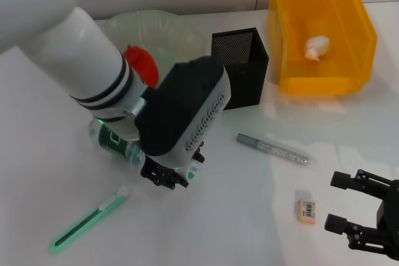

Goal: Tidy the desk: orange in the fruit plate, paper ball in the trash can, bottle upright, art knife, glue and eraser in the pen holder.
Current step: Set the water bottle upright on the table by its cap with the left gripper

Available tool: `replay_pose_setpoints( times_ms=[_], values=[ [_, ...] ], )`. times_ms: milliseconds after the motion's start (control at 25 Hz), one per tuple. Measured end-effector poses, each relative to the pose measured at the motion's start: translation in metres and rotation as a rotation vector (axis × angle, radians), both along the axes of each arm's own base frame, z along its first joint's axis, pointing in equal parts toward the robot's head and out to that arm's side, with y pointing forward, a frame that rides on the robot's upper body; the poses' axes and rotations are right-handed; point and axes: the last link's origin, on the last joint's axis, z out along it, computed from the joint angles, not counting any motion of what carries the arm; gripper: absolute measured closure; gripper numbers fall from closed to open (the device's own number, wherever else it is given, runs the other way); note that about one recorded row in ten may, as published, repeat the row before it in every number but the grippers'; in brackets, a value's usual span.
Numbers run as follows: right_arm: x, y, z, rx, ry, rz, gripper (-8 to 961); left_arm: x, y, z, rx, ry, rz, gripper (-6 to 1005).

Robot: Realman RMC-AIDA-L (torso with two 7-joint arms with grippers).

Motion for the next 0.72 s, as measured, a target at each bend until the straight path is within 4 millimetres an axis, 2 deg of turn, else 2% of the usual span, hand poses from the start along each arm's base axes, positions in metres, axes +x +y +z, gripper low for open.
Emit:
replay_pose_setpoints(
  times_ms=[120, 240, 320, 400, 440, 480, 560, 600, 720],
  values=[
    [0.000, 0.001, 0.000, -0.001, -0.001, 0.002, 156, 0.002, -0.002, 0.003, -0.007, -0.018, 0.015, 560],
    [-0.001, 0.002, 0.001, -0.001, -0.001, 0.006, 156, 0.006, -0.002, 0.023, 0.001, -0.123, 0.094, 559],
    [-0.001, 0.003, 0.001, -0.001, -0.003, 0.011, 156, 0.005, -0.001, 0.025, 0.006, -0.136, 0.106, 558],
    [-0.003, 0.007, 0.003, -0.001, -0.007, 0.022, 155, 0.007, 0.004, 0.042, 0.014, -0.241, 0.185, 558],
    [-0.003, 0.007, 0.003, -0.001, -0.007, 0.022, 155, 0.007, 0.004, 0.042, 0.014, -0.241, 0.185, 557],
    [-0.003, 0.009, 0.003, 0.000, -0.008, 0.027, 155, 0.005, 0.008, 0.052, 0.029, -0.294, 0.231, 557],
    [-0.004, 0.012, 0.004, -0.001, -0.010, 0.035, 155, 0.005, 0.008, 0.052, 0.029, -0.294, 0.231, 556],
    [-0.005, 0.015, 0.005, -0.002, -0.012, 0.042, 155, -0.001, 0.012, 0.063, 0.061, -0.355, 0.284, 556],
    [-0.006, 0.017, 0.006, -0.005, -0.011, 0.045, 155, -0.004, 0.013, 0.067, 0.079, -0.387, 0.308, 555]
  ],
)
